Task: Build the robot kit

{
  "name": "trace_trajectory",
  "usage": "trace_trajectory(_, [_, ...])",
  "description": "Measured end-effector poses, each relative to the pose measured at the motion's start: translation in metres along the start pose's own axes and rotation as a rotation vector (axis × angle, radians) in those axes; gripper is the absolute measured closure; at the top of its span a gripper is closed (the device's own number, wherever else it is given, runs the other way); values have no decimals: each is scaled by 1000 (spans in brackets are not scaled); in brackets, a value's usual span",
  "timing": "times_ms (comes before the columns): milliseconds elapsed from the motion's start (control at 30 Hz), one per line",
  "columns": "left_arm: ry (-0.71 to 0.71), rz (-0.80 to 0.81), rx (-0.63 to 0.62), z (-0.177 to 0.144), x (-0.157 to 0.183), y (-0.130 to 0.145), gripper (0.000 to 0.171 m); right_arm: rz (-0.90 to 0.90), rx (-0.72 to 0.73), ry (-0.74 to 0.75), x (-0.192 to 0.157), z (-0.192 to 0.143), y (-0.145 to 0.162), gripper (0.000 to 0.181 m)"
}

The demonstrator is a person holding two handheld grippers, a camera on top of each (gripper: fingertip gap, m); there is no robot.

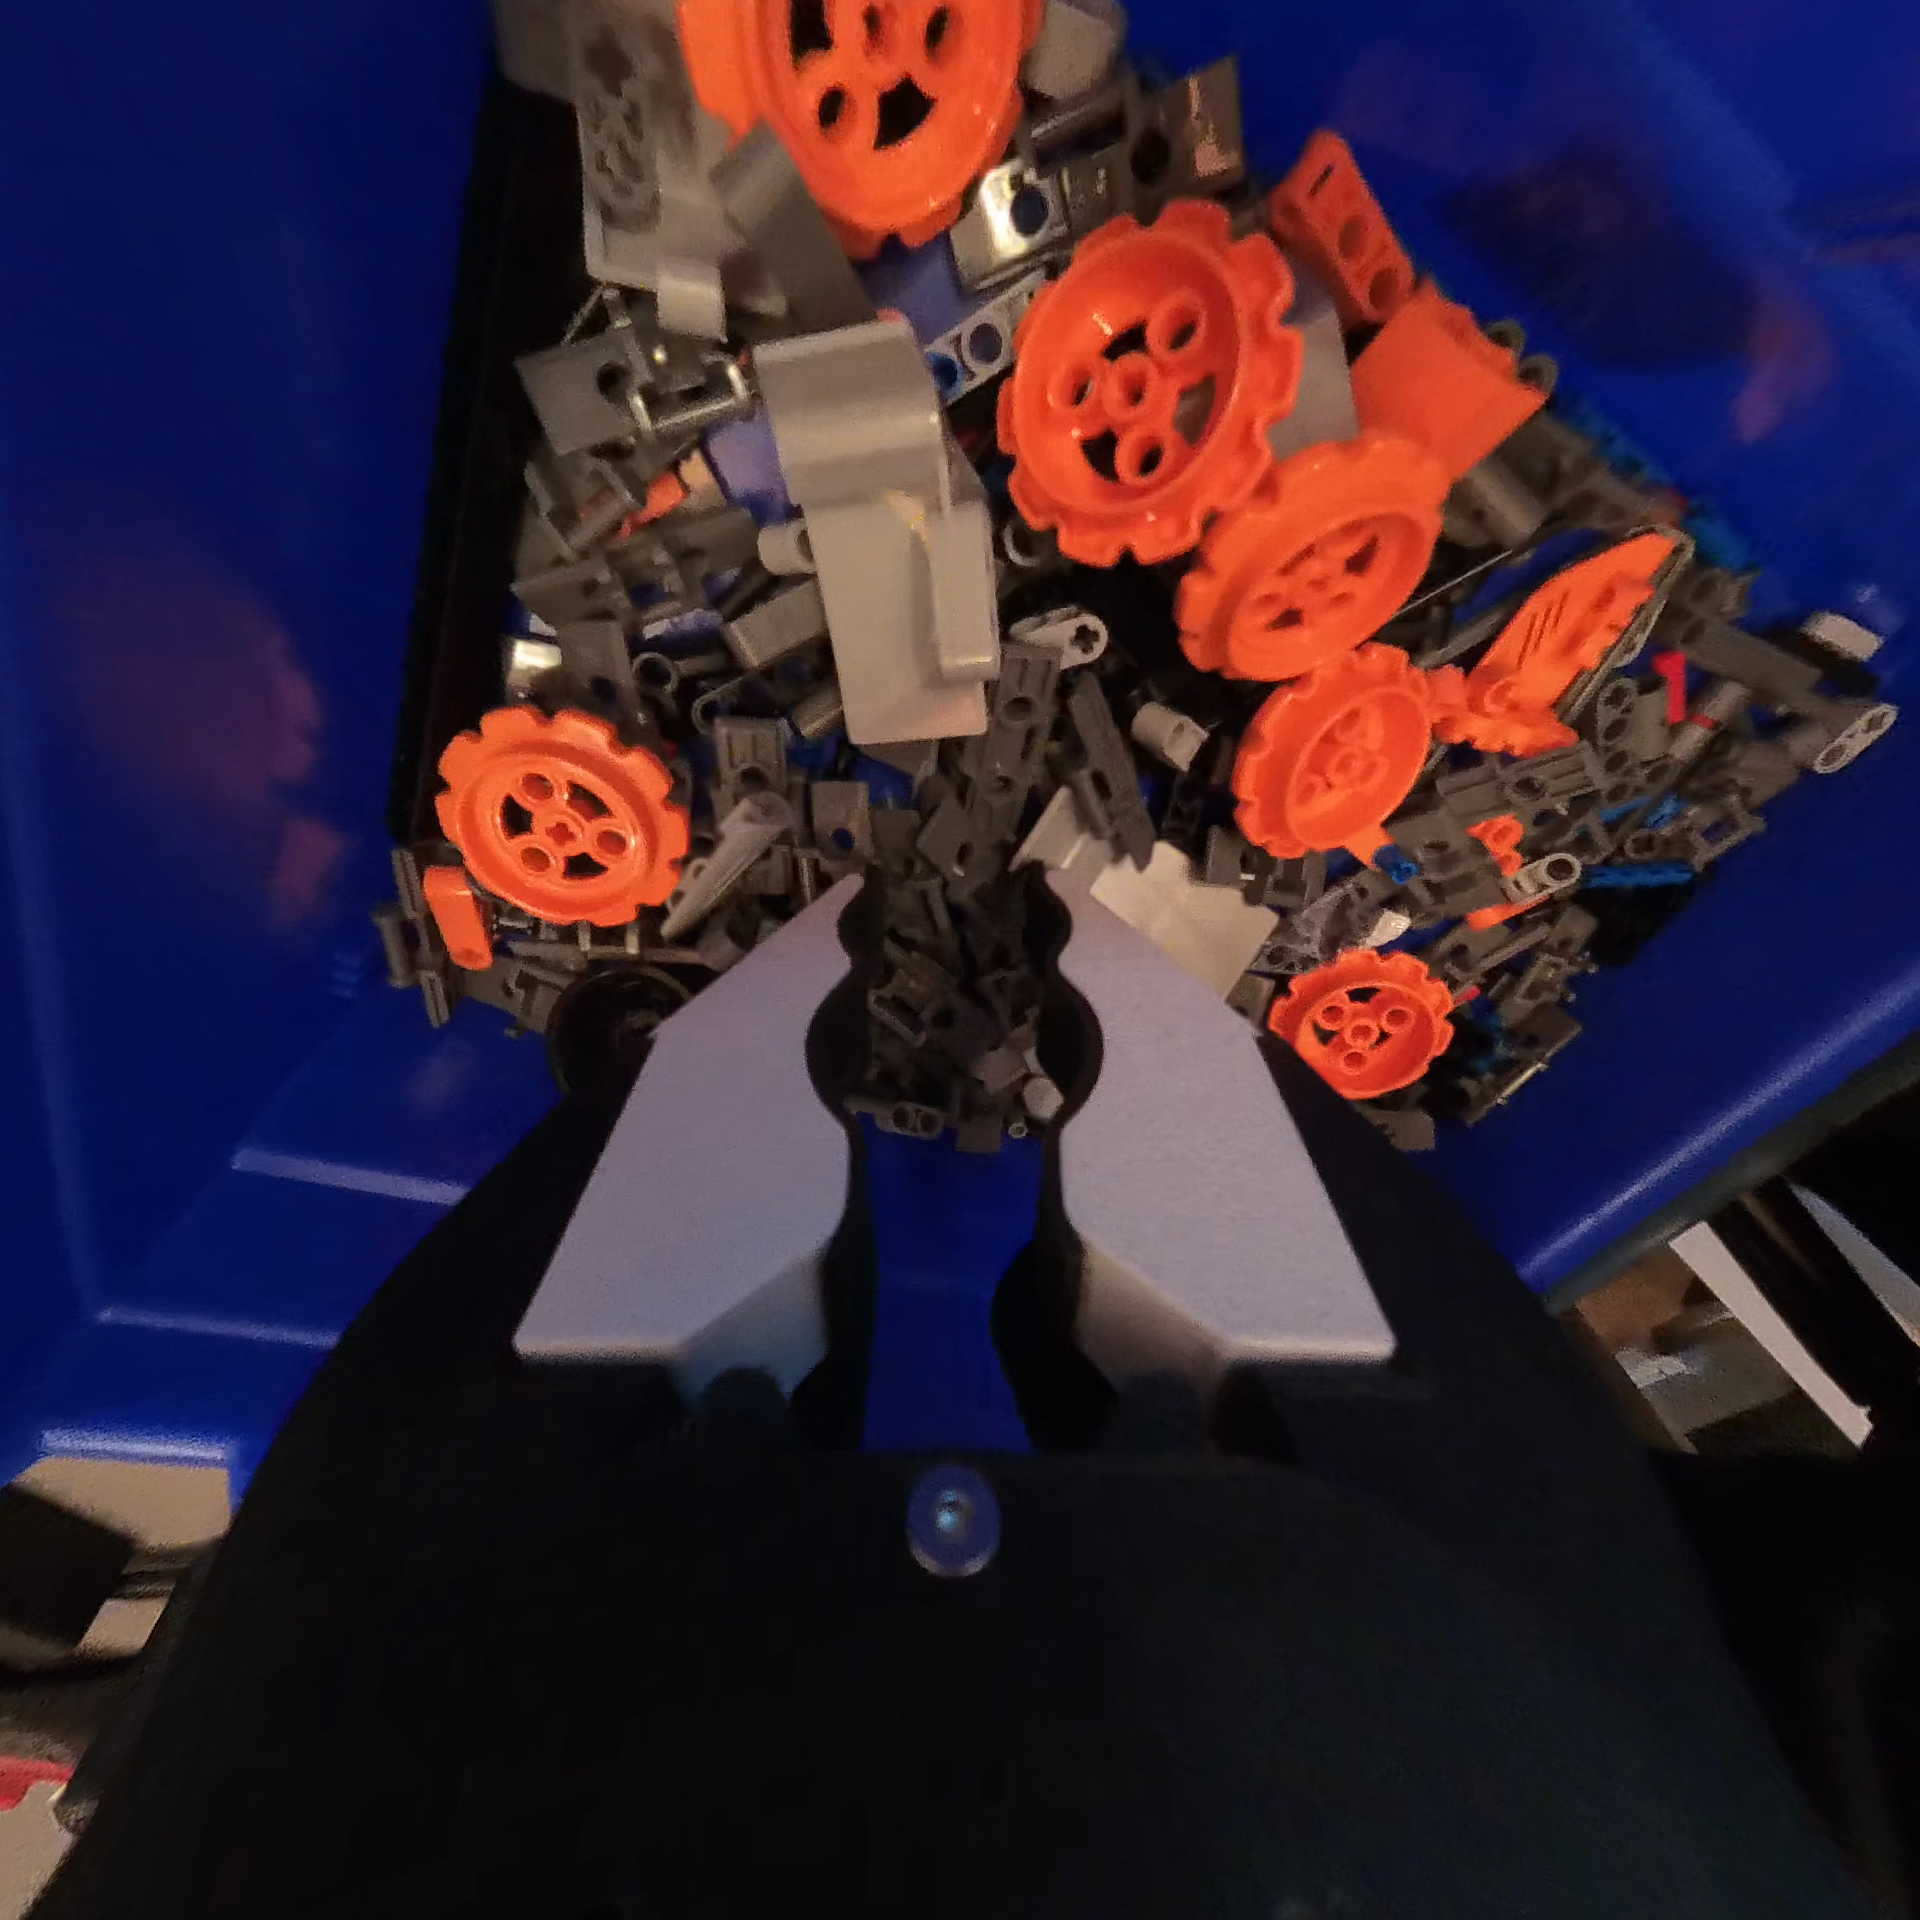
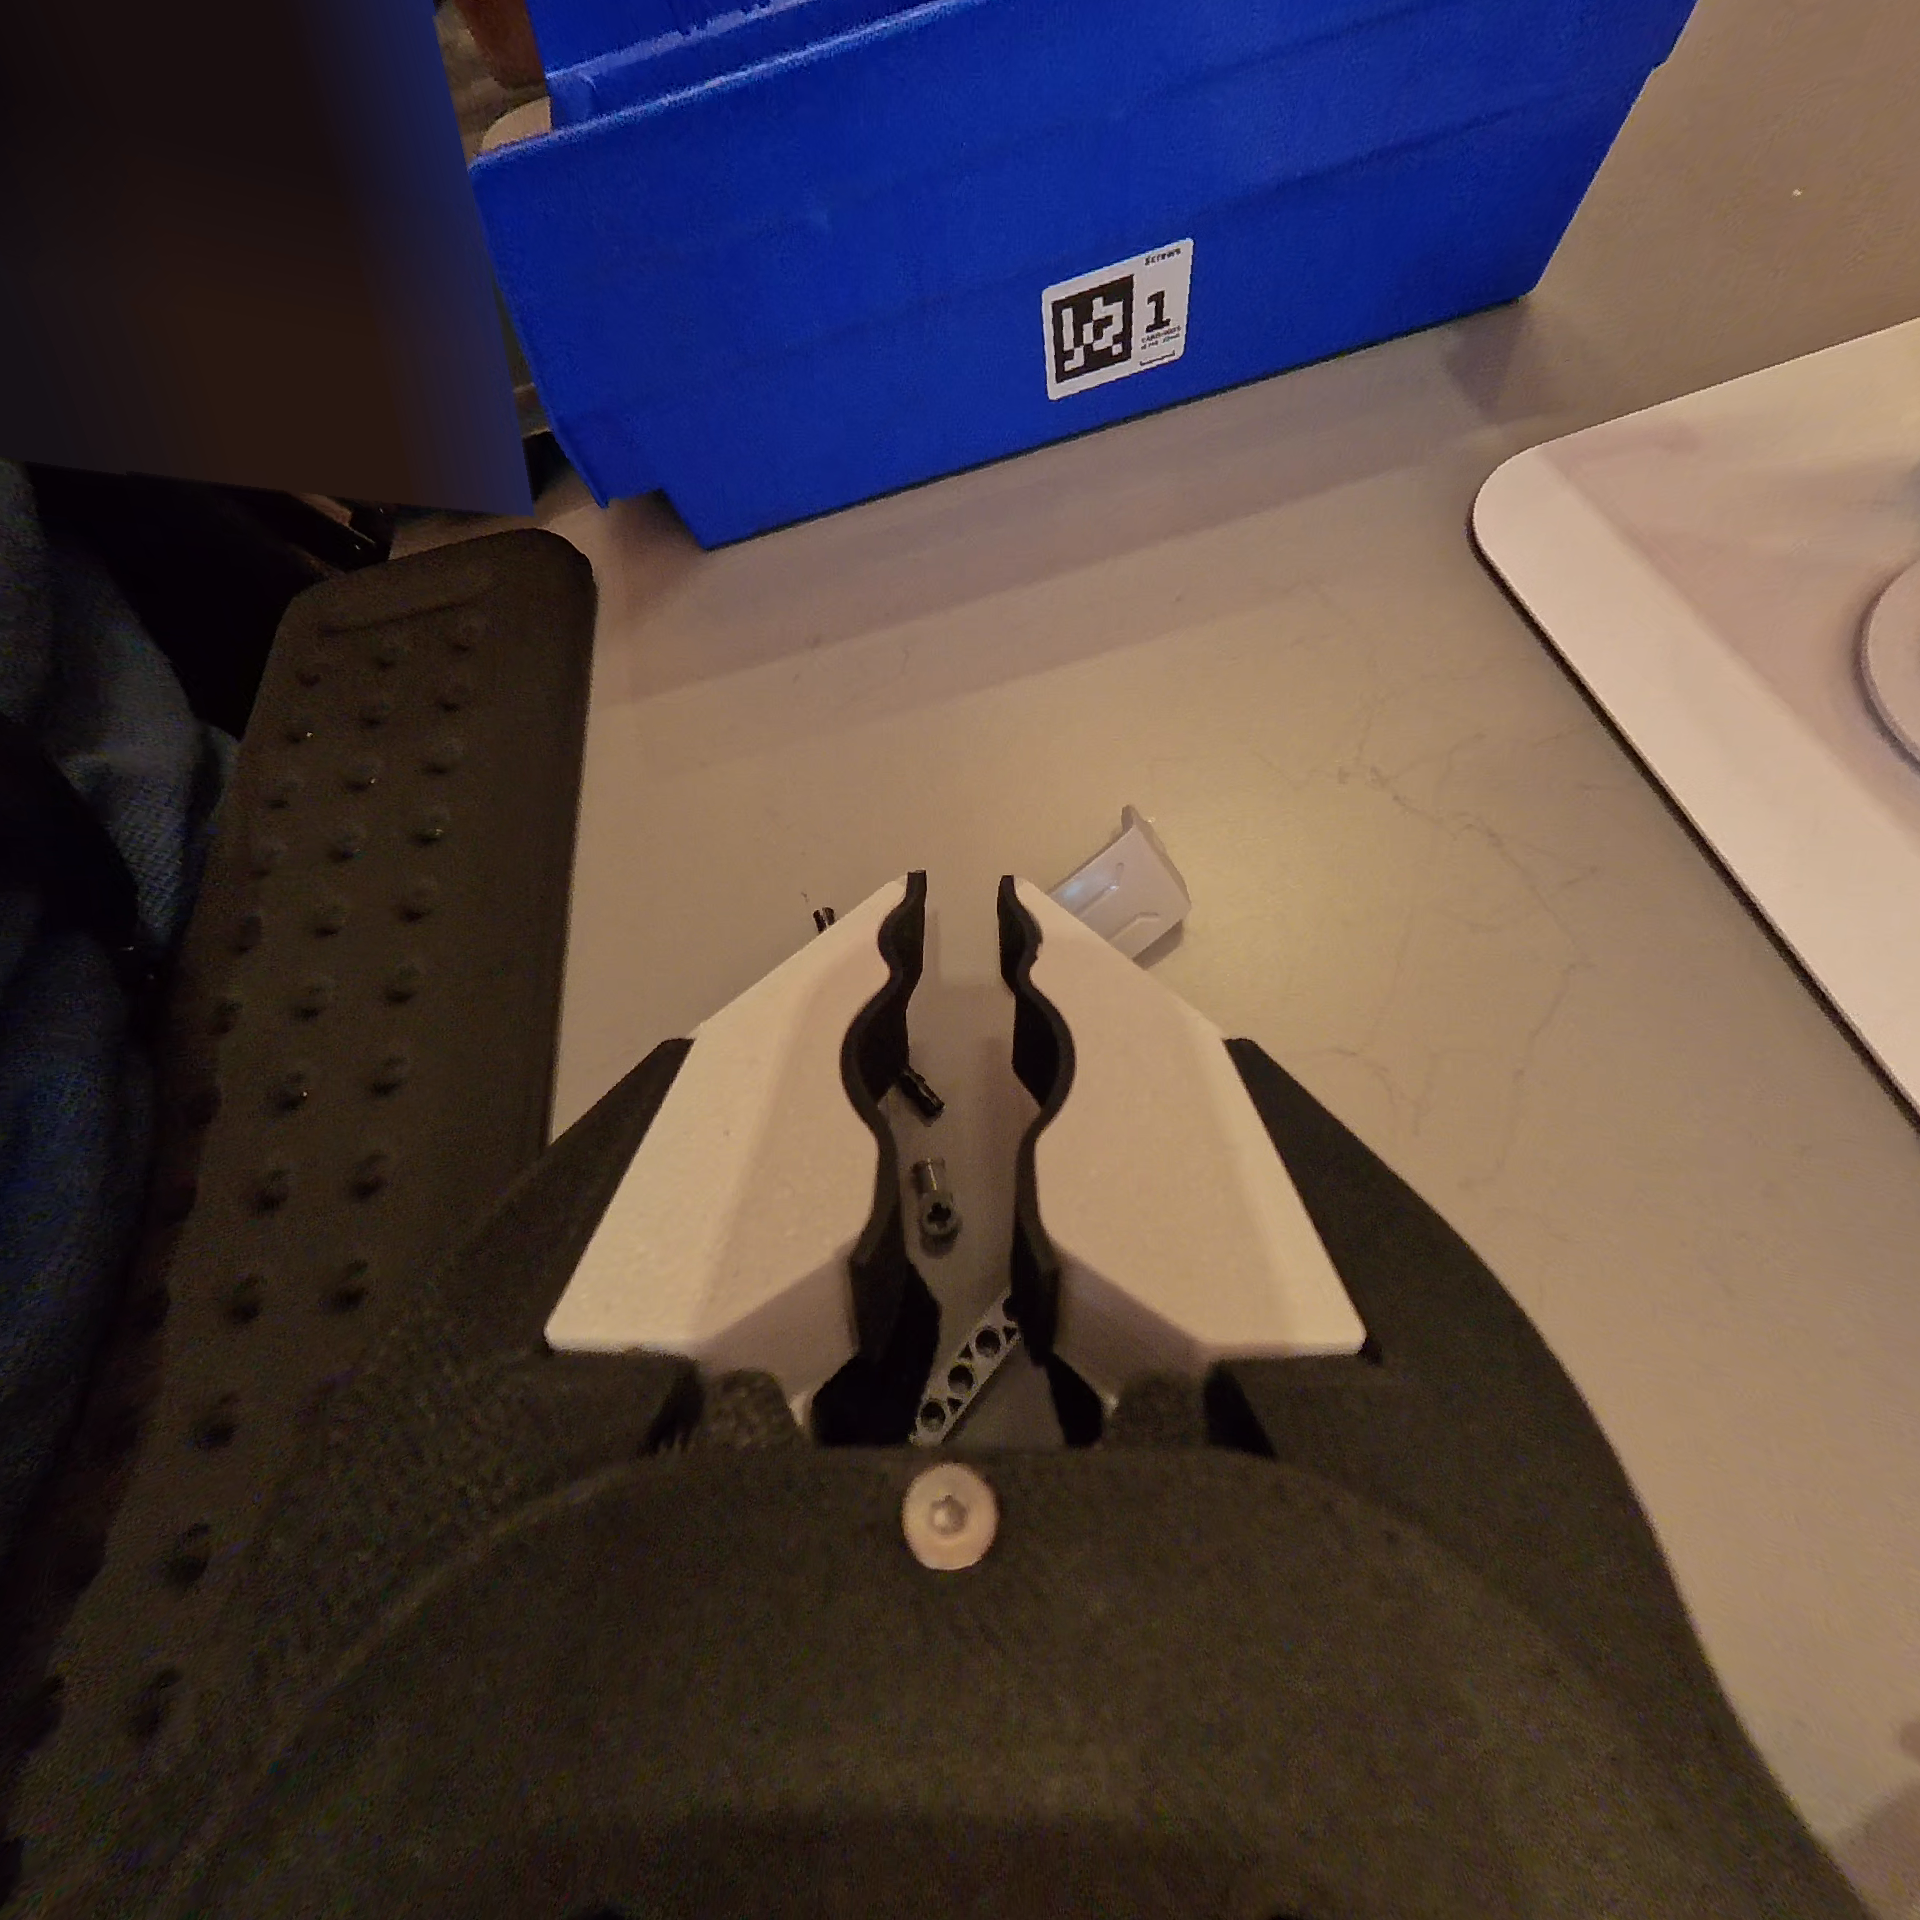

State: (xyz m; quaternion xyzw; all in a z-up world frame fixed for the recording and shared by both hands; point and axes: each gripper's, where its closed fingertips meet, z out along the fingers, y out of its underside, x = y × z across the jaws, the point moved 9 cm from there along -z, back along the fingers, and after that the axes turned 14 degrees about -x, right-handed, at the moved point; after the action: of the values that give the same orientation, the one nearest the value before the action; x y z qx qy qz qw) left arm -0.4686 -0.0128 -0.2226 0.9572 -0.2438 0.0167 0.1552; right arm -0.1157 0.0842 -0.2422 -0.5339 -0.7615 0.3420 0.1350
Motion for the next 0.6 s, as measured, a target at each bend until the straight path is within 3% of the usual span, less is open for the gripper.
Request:
trace_trajectory(233, [151, 41, -65, 13, 28, 16, 154, -4, 3, -7, -1, 0, -1, 170])
trace_trajectory(400, [278, 208, -107, 18, 63, 27, 152, -4, 3, -10, -1, 0, 0, 170])
trace_trajectory(500, [263, 206, 5, 1, 63, 32, 159, -3, 5, -11, -1, -1, -1, 170])
trace_trajectory(600, [142, 101, 122, -21, 42, 40, 151, -2, 7, -12, -1, -1, 0, 170])
